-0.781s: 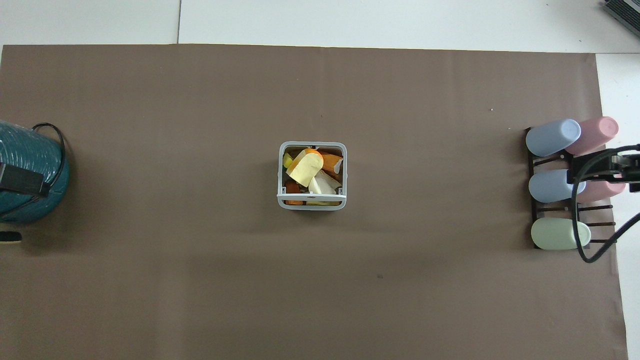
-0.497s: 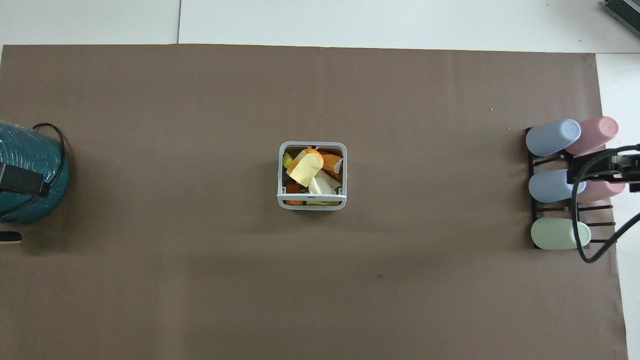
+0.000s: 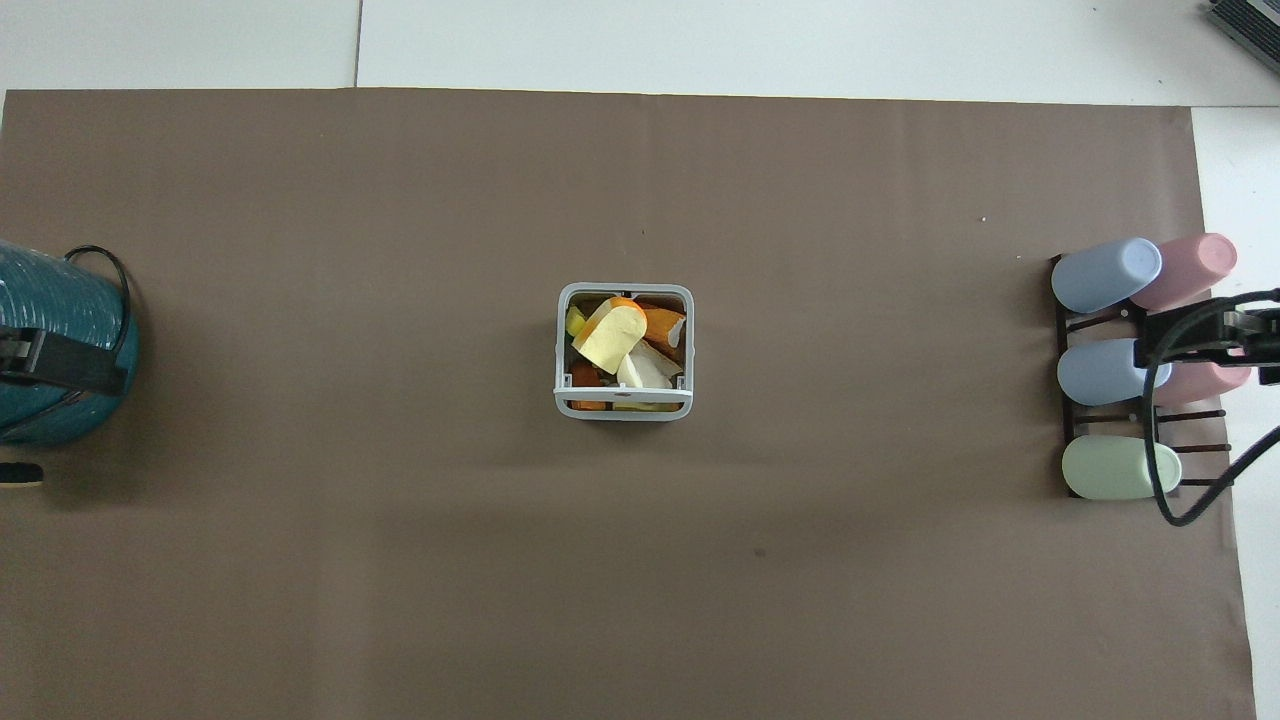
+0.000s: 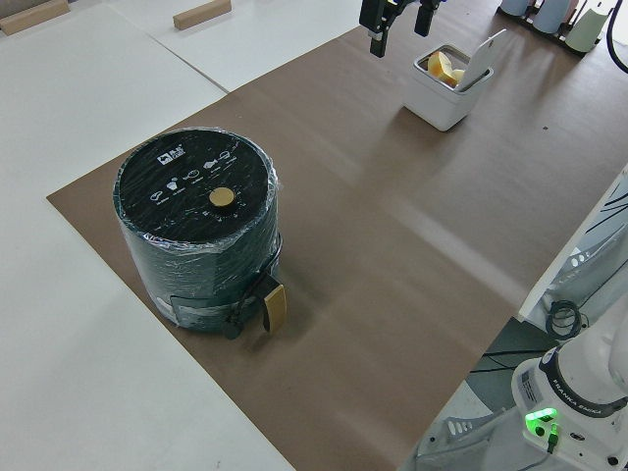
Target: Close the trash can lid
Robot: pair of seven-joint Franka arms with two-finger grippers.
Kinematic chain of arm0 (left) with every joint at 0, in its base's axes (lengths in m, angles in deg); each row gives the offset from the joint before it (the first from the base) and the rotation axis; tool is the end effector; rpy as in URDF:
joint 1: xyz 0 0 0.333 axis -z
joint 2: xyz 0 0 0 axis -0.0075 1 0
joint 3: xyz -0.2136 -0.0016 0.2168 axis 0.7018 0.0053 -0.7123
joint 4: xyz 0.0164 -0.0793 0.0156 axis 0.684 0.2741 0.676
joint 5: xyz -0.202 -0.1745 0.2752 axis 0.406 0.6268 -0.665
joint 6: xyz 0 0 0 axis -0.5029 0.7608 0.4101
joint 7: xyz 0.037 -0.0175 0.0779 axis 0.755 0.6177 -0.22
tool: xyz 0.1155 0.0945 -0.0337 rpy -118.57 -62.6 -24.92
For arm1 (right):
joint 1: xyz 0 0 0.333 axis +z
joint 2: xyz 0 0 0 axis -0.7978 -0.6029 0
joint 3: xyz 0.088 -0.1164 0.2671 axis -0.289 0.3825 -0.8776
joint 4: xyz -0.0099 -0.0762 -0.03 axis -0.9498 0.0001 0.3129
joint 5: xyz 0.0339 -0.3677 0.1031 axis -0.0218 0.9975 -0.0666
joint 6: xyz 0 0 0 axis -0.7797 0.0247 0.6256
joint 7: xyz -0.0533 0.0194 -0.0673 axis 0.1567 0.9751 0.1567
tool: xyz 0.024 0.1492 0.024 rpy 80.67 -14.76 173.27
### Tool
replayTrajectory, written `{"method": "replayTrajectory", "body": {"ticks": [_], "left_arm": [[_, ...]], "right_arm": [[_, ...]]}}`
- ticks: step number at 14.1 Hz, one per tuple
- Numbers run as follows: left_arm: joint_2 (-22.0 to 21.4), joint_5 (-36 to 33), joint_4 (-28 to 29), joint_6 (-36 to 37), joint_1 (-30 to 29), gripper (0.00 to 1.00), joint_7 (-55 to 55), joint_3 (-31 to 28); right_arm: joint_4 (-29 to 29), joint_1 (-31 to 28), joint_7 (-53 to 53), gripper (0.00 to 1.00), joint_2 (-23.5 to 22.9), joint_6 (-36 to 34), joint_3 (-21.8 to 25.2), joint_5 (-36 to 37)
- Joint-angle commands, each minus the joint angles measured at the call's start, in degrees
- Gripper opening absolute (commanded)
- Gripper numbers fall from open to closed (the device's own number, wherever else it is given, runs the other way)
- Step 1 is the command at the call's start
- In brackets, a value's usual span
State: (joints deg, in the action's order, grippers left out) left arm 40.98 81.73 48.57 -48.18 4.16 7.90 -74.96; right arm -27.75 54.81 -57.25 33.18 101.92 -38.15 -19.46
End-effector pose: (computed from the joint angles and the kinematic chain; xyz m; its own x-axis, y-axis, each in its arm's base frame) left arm 0.5052 -0.0274 0.5955 0.9799 -0.1850 -0.0745 -0.1849 -0.9827 0.0085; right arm 0.5117 -0.0101 0.5918 0.9870 -0.1593 -0.0198 -0.1590 -0.9871 0.0186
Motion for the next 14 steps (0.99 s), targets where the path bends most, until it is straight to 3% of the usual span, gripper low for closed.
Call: {"method": "replayTrajectory", "body": {"ticks": [1,6,9,14], "left_arm": [[-1.33,-0.76,1.15,-0.52,0.84,1.00,0.57,-0.41],[-1.15,1.61,1.33,-3.16,4.52,1.00,-5.56,-0.41],[-1.77,2.32,2.99,-5.26,10.75,1.00,-12.68,-0.41],[-4.49,2.32,10.54,-14.48,20.51,1.00,-17.07,-0.32]], "right_arm": [[-1.22,-0.40,-1.35,1.00,1.27,-0.27,-0.13,-1.01],[-1.22,-0.40,-1.35,1.00,1.27,-0.27,-0.13,-1.01],[-1.22,-0.40,-1.35,1.00,1.18,-0.27,-0.13,-1.01],[-1.22,-0.40,-1.35,1.00,1.18,-0.27,-0.13,-1.01]]}}
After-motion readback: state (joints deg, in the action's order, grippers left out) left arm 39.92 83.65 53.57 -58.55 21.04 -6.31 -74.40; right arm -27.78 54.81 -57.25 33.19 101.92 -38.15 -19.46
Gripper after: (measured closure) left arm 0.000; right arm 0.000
